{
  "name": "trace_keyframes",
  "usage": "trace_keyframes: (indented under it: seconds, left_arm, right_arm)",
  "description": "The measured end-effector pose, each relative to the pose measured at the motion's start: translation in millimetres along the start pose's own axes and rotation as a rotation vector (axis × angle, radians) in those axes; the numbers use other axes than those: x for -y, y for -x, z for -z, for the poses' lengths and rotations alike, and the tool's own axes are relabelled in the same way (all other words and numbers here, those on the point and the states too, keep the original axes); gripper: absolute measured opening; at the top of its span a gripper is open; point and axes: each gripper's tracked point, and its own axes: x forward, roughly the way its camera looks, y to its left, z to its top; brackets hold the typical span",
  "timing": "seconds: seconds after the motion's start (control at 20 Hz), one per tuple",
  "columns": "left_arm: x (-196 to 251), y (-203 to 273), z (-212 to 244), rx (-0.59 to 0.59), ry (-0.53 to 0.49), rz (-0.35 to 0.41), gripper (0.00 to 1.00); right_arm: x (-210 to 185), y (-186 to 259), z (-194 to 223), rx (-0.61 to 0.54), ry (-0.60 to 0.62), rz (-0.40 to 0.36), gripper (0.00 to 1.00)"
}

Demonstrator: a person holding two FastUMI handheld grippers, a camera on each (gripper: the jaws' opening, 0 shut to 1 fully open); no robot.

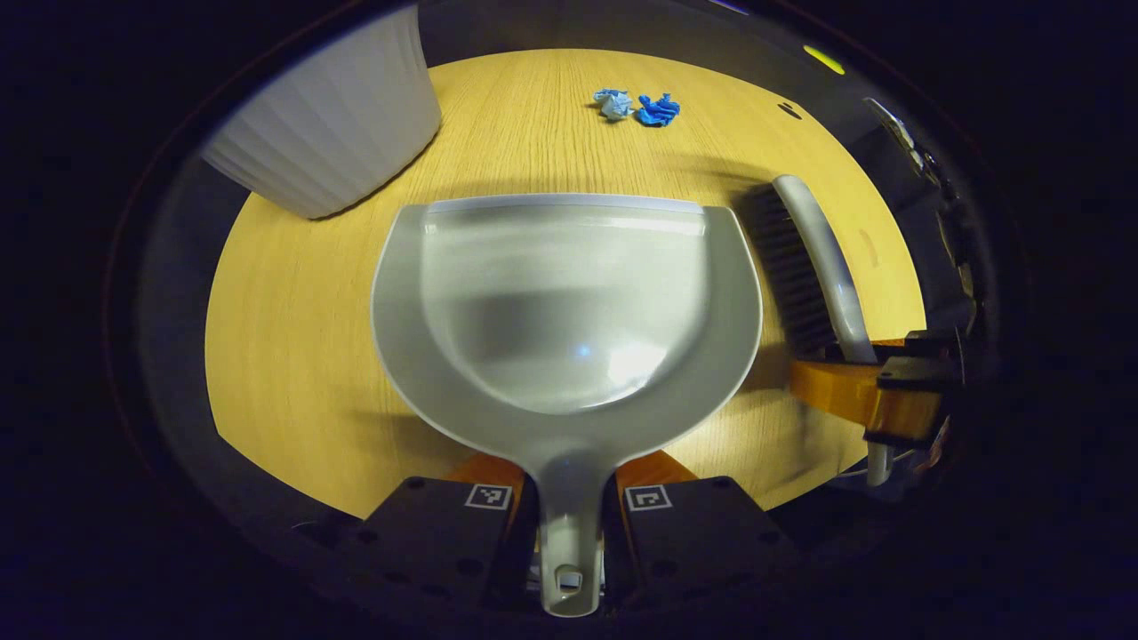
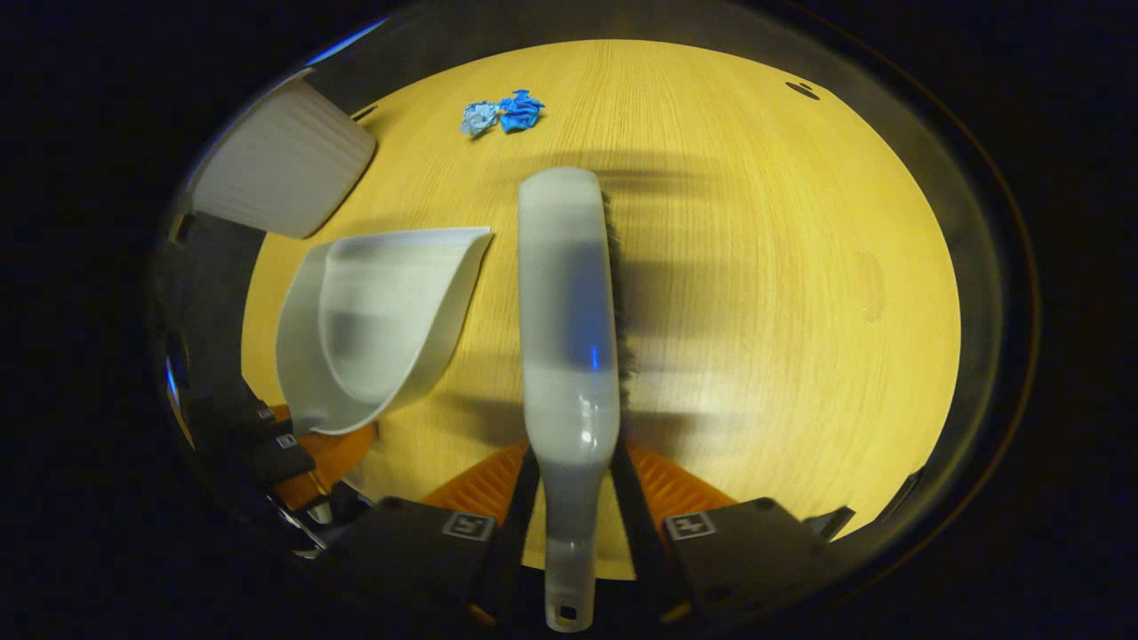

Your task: Pick up the small broom and dustpan from the desktop, sweep the trash into the dustpan with the broom, and then empty the trash into the garbage bin.

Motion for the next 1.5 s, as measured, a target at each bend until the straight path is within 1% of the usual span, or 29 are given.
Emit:
trace_keyframes:
  seconds: [0.05, 0.1, 0.15, 0.2, 0.25, 0.3, 0.35, 0.4, 0.45, 0.5, 0.55, 0.65, 0.75, 0.85, 0.95, 1.1, 1.2, 1.25, 1.3, 1.35, 1.4, 1.45, 1.5]
  left_arm:
    - [0, -1, 0, -0.002, 0.004, 0.002, 0.30]
    - [0, 0, 0, -0.001, 0.008, 0.006, 0.30]
    - [-1, 1, 2, -0.002, 0.013, 0.010, 0.30]
    - [-1, 2, 3, 0.000, 0.013, 0.013, 0.30]
    - [-1, 1, 3, -0.002, 0.004, 0.017, 0.30]
    - [-2, 1, 3, -0.004, -0.008, 0.023, 0.30]
    - [-3, 1, 2, -0.006, -0.025, 0.022, 0.30]
    - [-5, 0, 1, -0.008, -0.047, 0.018, 0.30]
    - [-7, -2, -1, -0.011, -0.064, 0.015, 0.30]
    - [-9, -3, -2, -0.015, -0.076, 0.017, 0.30]
    - [-12, -2, -3, -0.020, -0.088, 0.018, 0.30]
    - [-17, 1, -6, -0.026, -0.115, 0.022, 0.30]
    - [-20, 4, -14, -0.032, -0.137, 0.025, 0.30]
    - [-23, 3, -28, -0.040, -0.168, 0.022, 0.30]
    - [-26, 1, -42, -0.046, -0.192, 0.023, 0.30]
    - [-36, -1, -56, -0.069, -0.254, 0.010, 0.30]
    - [-45, -2, -64, -0.087, -0.302, -0.007, 0.30]
    - [-50, -4, -68, -0.102, -0.323, -0.017, 0.30]
    - [-53, -6, -71, -0.114, -0.328, -0.029, 0.30]
    - [-53, -5, -76, -0.115, -0.333, -0.030, 0.31]
    - [-55, -6, -78, -0.113, -0.344, -0.035, 0.30]
    - [-56, -5, -80, -0.122, -0.354, -0.040, 0.30]
    - [-58, -6, -83, -0.121, -0.367, -0.044, 0.30]
  right_arm:
    - [4, 2, -1, -0.023, -0.005, 0.002, 0.35]
    - [4, 6, -1, -0.030, -0.013, -0.007, 0.26]
    - [5, 3, 0, -0.039, -0.002, -0.011, 0.31]
    - [7, 4, -3, -0.030, 0.009, -0.008, 0.27]
    - [8, 4, -4, -0.033, 0.031, -0.009, 0.27]
    - [9, 5, -5, -0.038, 0.050, -0.015, 0.31]
    - [12, 7, -11, -0.037, 0.065, -0.016, 0.27]
    - [15, 10, -19, -0.032, 0.077, -0.009, 0.27]
    - [21, 13, -31, -0.020, 0.088, 0.006, 0.31]
    - [28, 16, -49, 0.002, 0.100, 0.032, 0.27]
    - [34, 20, -68, 0.028, 0.120, 0.051, 0.27]
    - [41, 31, -112, 0.090, 0.162, 0.063, 0.27]
    - [39, 33, -148, 0.106, 0.200, 0.065, 0.26]
    - [42, 32, -184, 0.119, 0.246, 0.099, 0.26]
    - [43, 21, -214, 0.130, 0.291, 0.134, 0.26]
    - [44, 10, -249, 0.108, 0.385, 0.176, 0.26]
    - [40, -1, -273, 0.079, 0.497, 0.210, 0.26]
    - [41, -7, -291, 0.068, 0.581, 0.239, 0.26]
    - [41, -10, -298, 0.051, 0.628, 0.257, 0.32]
    - [40, -13, -302, 0.027, 0.653, 0.263, 0.19]
    - [36, -18, -300, -0.001, 0.655, 0.248, 0.32]
    - [29, -22, -297, -0.019, 0.658, 0.219, 0.32]
    - [25, -25, -294, -0.028, 0.683, 0.211, 0.31]
